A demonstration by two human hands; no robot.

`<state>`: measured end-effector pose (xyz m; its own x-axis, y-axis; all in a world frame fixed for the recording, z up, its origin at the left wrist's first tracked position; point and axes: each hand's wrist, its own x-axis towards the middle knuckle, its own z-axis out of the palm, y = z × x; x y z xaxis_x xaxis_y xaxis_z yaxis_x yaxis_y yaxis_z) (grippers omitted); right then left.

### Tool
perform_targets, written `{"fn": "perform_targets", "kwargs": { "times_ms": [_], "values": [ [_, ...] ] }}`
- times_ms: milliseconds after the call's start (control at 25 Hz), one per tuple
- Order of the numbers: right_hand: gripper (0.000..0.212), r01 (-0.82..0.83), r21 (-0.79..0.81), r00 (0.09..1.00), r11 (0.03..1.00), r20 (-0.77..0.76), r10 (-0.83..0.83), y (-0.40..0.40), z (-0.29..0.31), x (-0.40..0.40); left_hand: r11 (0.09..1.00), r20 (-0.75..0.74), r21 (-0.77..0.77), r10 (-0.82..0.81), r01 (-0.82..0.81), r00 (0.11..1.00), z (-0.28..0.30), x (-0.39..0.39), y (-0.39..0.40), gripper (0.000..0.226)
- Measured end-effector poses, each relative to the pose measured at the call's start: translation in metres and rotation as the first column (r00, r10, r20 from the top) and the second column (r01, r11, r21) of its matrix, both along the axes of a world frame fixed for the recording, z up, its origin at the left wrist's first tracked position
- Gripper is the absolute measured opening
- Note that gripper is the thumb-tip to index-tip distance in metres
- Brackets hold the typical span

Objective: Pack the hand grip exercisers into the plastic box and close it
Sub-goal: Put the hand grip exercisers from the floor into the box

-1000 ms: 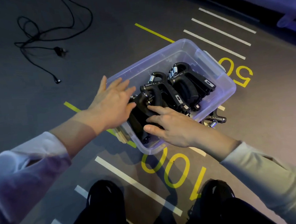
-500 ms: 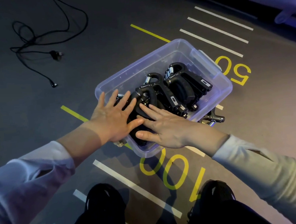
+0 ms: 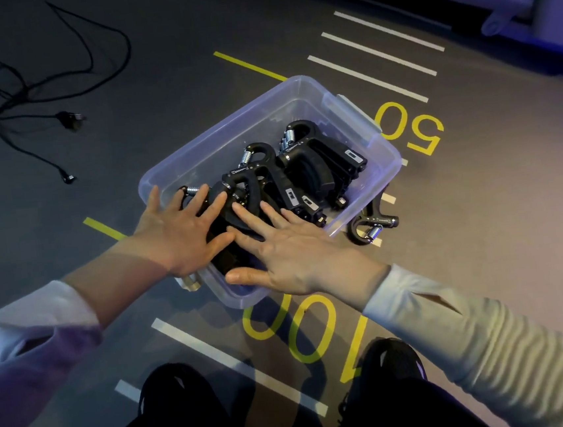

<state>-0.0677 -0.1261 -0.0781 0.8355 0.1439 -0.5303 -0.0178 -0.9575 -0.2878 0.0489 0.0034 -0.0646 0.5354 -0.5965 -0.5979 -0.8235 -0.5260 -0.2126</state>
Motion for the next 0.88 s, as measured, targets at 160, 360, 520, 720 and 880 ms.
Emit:
{"fn": "perform_targets", "kwargs": {
  "times_ms": [160, 360, 520, 720, 880],
  "values": [
    [0.070, 0.016, 0.045, 0.967, 0.999, 0.252, -0.027, -0.013, 0.001, -0.012, 0.999, -0.001, 0.031, 0.027, -0.027, 1.000, 0.002, -0.001, -0.006, 0.073],
    [0.065, 0.255, 0.338, 0.582, 0.906, 0.695, -0.423, -0.061, -0.019, -0.050, 0.899, -0.019, -0.437, -0.030, 0.019, 0.999, 0.015, -0.028, -0.041, 0.095],
    [0.060, 0.627, 0.550, 0.247, 0.553, 0.532, -0.810, -0.109, -0.049, -0.083, 0.814, -0.052, -0.570, -0.177, 0.116, 0.983, 0.020, -0.051, -0.089, 0.086],
    [0.064, 0.785, 0.267, 0.445, 0.560, 0.387, -0.808, -0.155, -0.089, -0.113, 0.793, -0.034, -0.587, -0.225, 0.163, 0.974, 0.001, -0.066, -0.136, 0.084],
    [0.074, 0.662, 0.090, 0.715, 0.744, 0.222, -0.663, -0.161, -0.108, -0.110, 0.806, -0.032, -0.557, -0.262, 0.201, 0.964, -0.017, -0.079, -0.156, 0.087]
  ]
}}
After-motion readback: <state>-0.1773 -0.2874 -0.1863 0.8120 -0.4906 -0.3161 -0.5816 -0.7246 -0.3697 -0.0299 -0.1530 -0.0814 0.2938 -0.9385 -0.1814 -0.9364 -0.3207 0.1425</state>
